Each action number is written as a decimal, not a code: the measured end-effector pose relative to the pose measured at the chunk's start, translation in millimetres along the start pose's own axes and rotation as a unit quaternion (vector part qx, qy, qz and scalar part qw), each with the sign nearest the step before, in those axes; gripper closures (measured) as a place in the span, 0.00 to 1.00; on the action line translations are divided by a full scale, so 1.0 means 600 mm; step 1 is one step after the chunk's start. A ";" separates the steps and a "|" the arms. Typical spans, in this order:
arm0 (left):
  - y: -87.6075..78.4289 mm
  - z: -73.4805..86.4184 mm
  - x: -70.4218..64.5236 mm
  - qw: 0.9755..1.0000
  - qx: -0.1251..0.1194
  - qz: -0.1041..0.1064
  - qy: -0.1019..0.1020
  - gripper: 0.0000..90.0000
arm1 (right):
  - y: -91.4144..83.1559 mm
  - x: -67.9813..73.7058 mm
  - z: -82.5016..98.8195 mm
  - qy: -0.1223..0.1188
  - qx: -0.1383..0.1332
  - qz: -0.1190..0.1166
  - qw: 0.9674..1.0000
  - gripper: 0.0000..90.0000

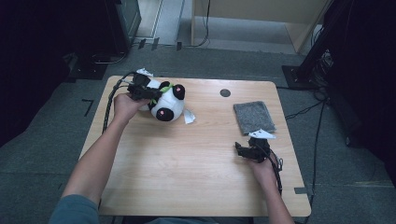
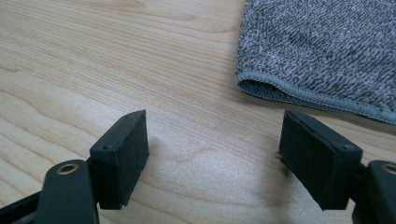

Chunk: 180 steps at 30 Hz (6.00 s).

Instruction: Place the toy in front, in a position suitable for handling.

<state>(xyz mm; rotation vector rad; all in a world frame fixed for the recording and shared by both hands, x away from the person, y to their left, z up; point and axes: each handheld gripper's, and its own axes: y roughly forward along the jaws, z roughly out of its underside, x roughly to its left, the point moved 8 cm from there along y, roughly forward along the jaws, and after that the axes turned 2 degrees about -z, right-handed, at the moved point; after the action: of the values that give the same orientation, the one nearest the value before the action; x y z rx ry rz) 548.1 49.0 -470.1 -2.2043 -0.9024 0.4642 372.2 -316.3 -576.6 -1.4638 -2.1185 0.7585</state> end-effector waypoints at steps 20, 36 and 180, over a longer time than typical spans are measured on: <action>-0.074 0.008 -0.098 1.000 -0.013 0.021 -0.008 0.85 | -0.001 -0.002 0.000 0.000 -0.001 -0.002 1.000 0.28; -0.095 0.058 -0.218 0.998 -0.007 0.045 -0.043 0.85 | 0.001 -0.006 -0.003 0.002 0.001 0.002 1.000 0.30; -0.068 0.224 -0.169 0.991 -0.088 0.066 -0.076 0.40 | 0.029 -0.057 -0.131 0.074 0.001 -0.047 0.996 0.82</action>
<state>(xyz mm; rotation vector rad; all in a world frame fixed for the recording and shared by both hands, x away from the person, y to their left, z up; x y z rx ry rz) 384.8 60.6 -527.4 -2.4247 -0.9109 0.6452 445.6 -329.1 -531.5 -1.3655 -2.0583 0.5982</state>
